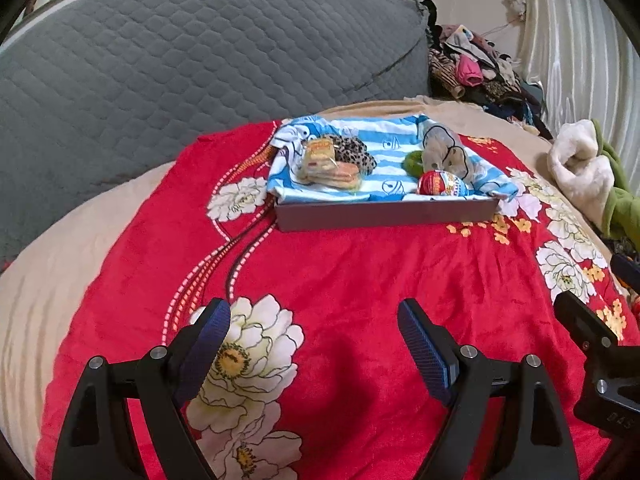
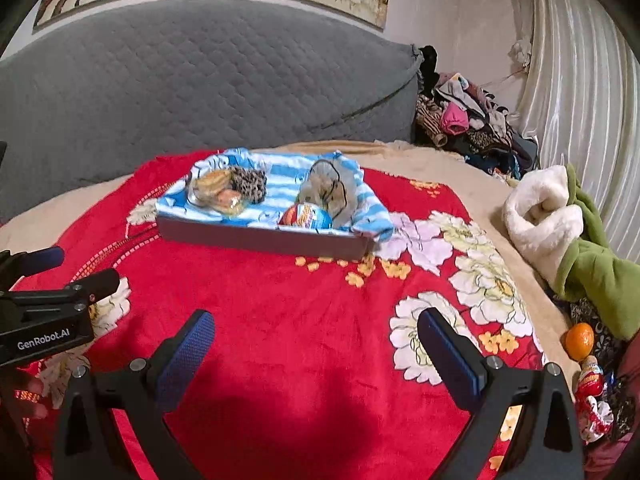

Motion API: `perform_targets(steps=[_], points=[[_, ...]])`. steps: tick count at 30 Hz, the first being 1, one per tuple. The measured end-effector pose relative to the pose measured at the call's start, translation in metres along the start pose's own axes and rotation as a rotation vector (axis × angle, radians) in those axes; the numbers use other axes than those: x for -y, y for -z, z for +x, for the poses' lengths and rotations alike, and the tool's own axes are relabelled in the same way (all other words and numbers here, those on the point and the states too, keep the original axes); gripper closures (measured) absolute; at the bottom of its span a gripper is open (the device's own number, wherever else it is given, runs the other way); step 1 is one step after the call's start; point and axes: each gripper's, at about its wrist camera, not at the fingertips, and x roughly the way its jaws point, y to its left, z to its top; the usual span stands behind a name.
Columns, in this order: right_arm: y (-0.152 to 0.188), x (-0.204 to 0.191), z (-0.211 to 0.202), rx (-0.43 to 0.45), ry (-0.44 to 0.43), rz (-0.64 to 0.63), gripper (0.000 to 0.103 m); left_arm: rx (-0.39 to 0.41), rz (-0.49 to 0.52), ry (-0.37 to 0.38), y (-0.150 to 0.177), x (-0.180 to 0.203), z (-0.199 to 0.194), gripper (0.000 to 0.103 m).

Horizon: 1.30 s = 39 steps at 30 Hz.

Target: Organize objects

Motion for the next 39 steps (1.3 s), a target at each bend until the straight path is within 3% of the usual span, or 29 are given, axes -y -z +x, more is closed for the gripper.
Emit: perform_targets(steps=[29, 39], points=[[0.017, 0.000, 0.012, -0.027, 0.001, -0.005, 0.001, -0.009, 0.004, 0.009, 0.019, -0.003, 0.019, 0.016], [0.023, -0.003, 0.018, -0.045, -0.004, -0.009, 0.001, -0.030, -0.003, -0.028, 0.027, -0.008, 0.034, 0.016]])
